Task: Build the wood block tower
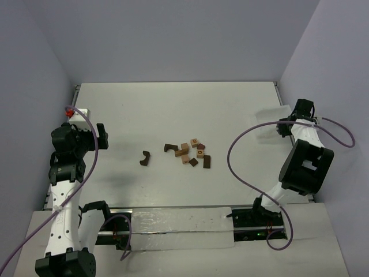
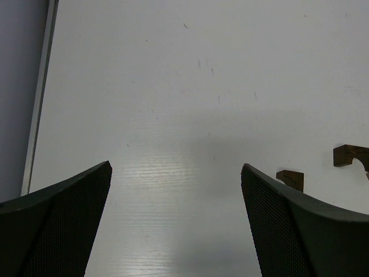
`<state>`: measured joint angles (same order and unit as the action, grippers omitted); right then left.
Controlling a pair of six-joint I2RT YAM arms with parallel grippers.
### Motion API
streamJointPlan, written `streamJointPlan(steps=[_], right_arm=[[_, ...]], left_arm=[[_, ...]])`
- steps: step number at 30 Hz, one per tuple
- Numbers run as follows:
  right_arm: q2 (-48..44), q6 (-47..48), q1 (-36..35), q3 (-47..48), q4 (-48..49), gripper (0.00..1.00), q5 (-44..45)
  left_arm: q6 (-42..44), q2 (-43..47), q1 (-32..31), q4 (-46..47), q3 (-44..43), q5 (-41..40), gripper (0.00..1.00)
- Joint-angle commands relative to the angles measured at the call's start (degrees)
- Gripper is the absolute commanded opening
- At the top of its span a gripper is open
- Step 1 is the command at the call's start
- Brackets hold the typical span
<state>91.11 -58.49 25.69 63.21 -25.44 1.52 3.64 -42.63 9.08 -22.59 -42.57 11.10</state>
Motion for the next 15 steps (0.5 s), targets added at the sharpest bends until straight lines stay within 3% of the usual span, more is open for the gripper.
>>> streamJointPlan(steps=[1,7,8,10,13,15], right_arm=[[2.3,-6.8,1.0,0.8,3.6,0.00,1.3],[6.7,-7.0,1.1,4.0,2.9,0.00,0.8],[7.3,-6.7,1.1,4.3,2.9,0.05,0.4],[8.4,-5.5,1.1,4.4,4.0,0.26,-1.1],[8.7,-4.2,1.1,3.5,6.2,0.70,-4.3],[7.6,-3.8,1.0,2.6,7.4,0.83,-5.2]], left_arm=[[0.1,-0.3,0.0,1.0,-0.8,-0.6,0.99],[0.5,-0.6,-0.1,0.8,-0.9,-1.0,0.99],[0.5,-0.8,-0.1,0.7,-1.1,-1.0,0.99],[0.4,-0.9,-0.1,0.8,-1.2,-1.0,0.99],[0.1,-1.2,-0.1,1.1,-1.3,-0.5,0.99],[0.0,-1.5,-0.1,1.0,-1.6,-0.2,0.99]])
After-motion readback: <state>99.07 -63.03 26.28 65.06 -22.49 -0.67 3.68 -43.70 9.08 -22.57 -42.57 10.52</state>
